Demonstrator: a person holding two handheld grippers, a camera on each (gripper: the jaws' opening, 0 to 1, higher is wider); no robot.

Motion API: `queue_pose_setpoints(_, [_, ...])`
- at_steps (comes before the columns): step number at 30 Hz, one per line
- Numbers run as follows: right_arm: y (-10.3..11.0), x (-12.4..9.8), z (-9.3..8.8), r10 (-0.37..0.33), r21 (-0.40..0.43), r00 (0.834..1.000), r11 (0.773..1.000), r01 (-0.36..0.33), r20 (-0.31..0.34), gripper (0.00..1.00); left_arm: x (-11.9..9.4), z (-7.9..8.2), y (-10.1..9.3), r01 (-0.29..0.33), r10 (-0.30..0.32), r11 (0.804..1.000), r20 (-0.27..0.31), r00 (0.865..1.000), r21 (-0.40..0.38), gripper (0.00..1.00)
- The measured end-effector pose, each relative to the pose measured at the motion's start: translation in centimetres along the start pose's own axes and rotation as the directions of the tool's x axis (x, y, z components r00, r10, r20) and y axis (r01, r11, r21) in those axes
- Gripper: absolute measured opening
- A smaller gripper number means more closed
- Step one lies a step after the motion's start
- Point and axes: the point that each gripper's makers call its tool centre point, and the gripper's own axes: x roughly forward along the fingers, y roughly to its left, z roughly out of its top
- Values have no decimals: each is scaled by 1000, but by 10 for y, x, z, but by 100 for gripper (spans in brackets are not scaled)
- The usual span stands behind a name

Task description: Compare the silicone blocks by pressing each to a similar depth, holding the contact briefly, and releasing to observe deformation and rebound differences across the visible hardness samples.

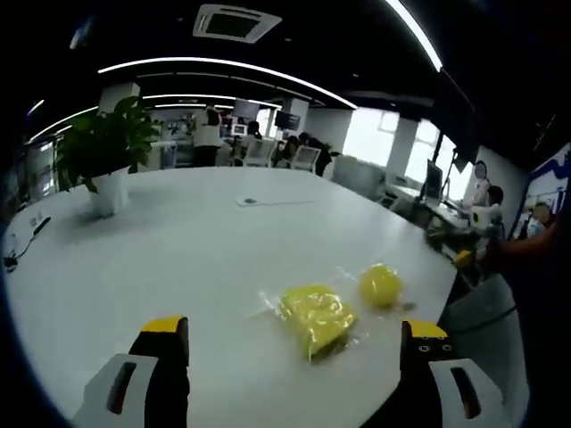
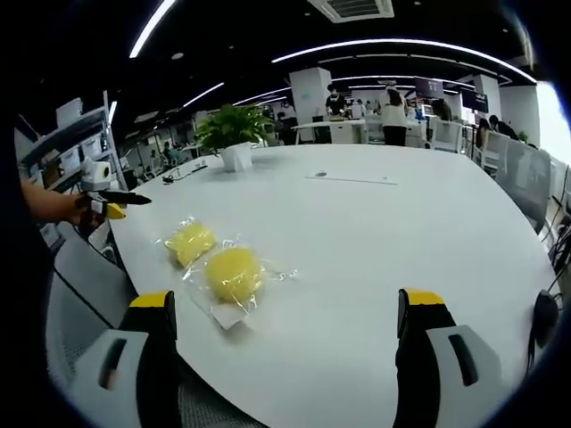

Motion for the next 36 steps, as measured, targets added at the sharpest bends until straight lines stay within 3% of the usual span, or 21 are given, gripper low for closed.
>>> queue_pose_setpoints(3, [-2,1,-5,-2,33,999,999,3,-36,97,0,-1,1,-2,2,1000,-4,1000,-8,100])
queue_pose_setpoints(10, [-2,-1,-1,-3,19,1000,1000,3,-19,97,2,-1,1,0,-1,1000,-11,1000,-6,100])
queue_pose_setpoints(16, [0,-2,-2,10,23,1000,1000,-9,-26,97,7,11,-5,21,-21,999,8,1000,-41,100])
queue_pose_setpoints(31, [6,-1,-2,19,38,1000,999,-19,-14,97,43,17,-32,91,-94,995,-67,993,-40,98])
queue_pose_setpoints(36, [5,-1,-2,11,38,1000,999,-11,-8,97,61,16,-49,137,-143,988,-94,985,-71,99])
